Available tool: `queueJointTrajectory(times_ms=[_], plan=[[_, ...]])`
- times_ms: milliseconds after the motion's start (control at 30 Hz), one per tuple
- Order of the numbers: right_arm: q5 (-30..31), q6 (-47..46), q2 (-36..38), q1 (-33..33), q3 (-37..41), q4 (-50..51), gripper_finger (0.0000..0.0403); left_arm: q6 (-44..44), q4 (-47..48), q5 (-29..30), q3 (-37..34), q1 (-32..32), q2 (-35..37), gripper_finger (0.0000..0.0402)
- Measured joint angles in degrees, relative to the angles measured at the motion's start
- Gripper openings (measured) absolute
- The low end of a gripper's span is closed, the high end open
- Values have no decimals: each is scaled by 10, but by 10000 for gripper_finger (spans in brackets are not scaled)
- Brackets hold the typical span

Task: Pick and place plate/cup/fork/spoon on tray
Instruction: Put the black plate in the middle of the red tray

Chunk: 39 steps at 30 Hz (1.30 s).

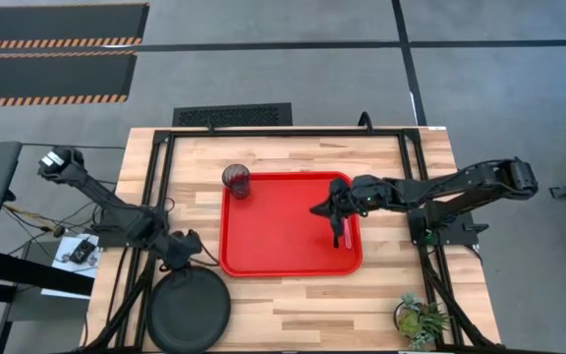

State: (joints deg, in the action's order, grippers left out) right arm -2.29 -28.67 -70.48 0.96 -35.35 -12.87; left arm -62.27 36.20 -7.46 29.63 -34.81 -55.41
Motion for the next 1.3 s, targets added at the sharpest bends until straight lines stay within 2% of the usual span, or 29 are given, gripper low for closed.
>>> queueJointTrajectory(times_ms=[300,700,900,1033,1300], plan=[[-7,0,0,6,0,0,10,-48,8,-1,0,-33,-1,118],[-8,2,0,6,0,0,10,-55,18,-5,0,-33,-1,123],[-8,2,0,6,0,2,11,-42,16,-20,0,-33,-1,123],[-8,2,0,6,0,2,11,-12,16,0,0,-33,-1,125],[-8,2,0,6,0,2,11,44,18,8,0,-9,-1,160]])
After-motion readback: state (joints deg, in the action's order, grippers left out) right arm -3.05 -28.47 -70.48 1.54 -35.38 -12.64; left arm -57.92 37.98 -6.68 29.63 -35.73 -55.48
